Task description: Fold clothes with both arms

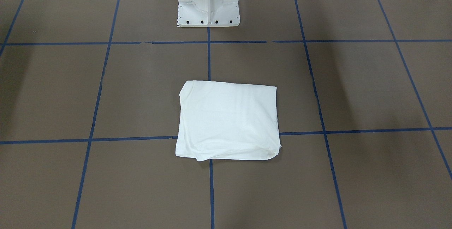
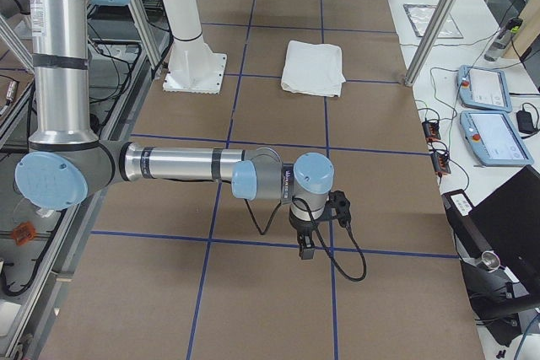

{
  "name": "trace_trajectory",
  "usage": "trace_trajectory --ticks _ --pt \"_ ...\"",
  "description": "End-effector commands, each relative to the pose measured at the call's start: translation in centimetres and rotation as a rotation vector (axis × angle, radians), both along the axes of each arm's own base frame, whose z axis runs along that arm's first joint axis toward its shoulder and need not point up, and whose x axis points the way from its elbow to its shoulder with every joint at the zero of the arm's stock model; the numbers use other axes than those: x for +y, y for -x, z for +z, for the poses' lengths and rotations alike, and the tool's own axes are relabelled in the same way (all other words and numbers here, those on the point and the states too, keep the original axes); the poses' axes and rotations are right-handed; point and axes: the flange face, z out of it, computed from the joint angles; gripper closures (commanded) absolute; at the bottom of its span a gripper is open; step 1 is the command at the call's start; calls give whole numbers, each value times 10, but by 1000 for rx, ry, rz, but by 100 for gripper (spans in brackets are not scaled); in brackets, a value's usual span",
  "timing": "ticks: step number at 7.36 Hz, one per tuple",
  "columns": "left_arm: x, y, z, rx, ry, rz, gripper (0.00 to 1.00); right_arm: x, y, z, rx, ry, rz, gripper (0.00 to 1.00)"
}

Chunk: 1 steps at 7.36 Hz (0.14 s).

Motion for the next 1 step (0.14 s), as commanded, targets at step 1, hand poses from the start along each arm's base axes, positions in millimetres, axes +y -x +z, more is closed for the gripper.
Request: trace_trajectory --ticks 1 --pt "-4 -1 -9 10 -59 2 0 7 -1 3 1 1 -3 0"
